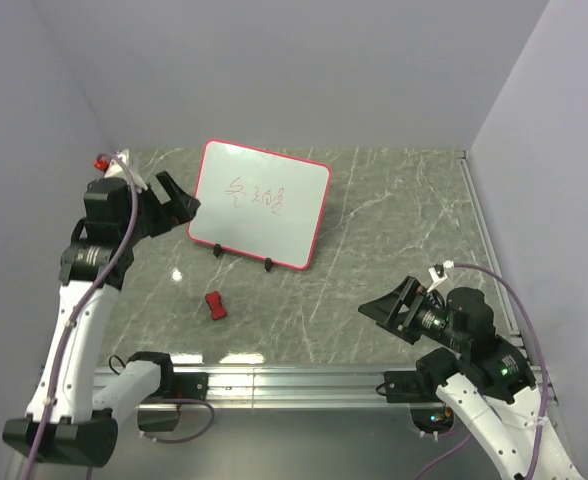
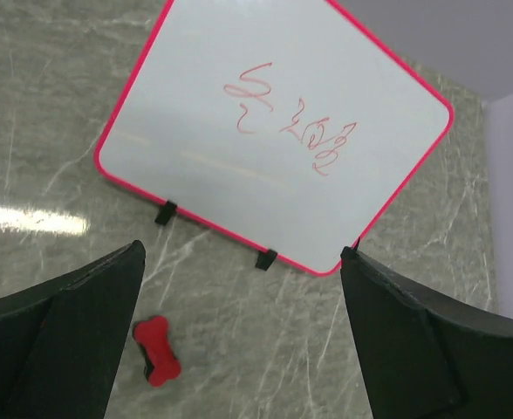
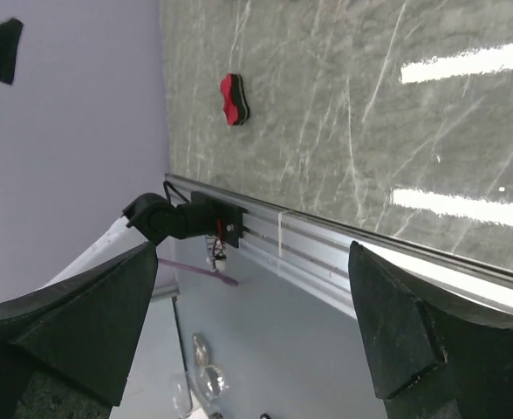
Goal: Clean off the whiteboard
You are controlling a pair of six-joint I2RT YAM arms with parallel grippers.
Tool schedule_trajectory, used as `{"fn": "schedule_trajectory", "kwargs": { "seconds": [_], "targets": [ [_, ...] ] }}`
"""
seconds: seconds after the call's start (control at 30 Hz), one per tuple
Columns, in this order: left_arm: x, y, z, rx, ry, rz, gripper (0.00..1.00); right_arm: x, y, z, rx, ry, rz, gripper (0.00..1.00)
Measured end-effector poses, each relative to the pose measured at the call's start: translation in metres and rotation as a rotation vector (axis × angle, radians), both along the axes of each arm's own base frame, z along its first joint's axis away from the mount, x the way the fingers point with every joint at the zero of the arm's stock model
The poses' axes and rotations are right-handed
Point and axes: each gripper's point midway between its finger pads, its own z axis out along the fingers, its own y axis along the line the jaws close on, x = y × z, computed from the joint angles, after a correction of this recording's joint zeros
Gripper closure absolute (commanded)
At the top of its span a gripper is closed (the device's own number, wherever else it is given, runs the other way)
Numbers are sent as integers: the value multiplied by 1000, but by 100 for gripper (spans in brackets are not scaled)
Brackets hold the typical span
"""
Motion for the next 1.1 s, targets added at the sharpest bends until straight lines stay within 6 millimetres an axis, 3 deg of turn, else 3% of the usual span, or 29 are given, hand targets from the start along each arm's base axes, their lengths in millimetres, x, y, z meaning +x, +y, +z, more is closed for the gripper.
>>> {"fn": "schedule_trajectory", "kwargs": {
  "seconds": [0.07, 0.17, 0.3, 0.47, 0.6, 0.63, 0.67, 0.7, 0.9, 1.1],
  "targets": [
    [-13, 2, -7, -4, 10, 12, 1, -4, -1, -7, -12, 28, 4, 3],
    [-26, 10, -32, -3, 99, 77, 0, -8, -7, -1, -44, 6, 5, 3],
    [-40, 16, -92, 20, 296, 192, 1, -9, -13, 6, -83, -43, 2, 3],
    [-79, 3, -158, 47, 493, 218, 1, -11, -19, -3, -106, -34, -17, 4],
    [-97, -18, -179, 53, 546, 184, 2, -11, -20, -10, -111, -23, -22, 4],
    [-99, -24, -182, 51, 552, 174, 5, -10, -20, -11, -112, -21, -21, 4],
    [-101, -30, -185, 48, 563, 166, 17, -9, -19, -12, -116, -17, -20, 5],
    [-102, -36, -191, 51, 574, 165, 18, -9, -19, -14, -120, -10, -18, 5],
    [-98, -45, -228, 88, 624, 205, 20, -5, -17, -26, -142, 39, -17, 6],
    [-86, -50, -251, 120, 649, 221, 24, -4, -19, -27, -151, 42, -28, 6]
  ]
}}
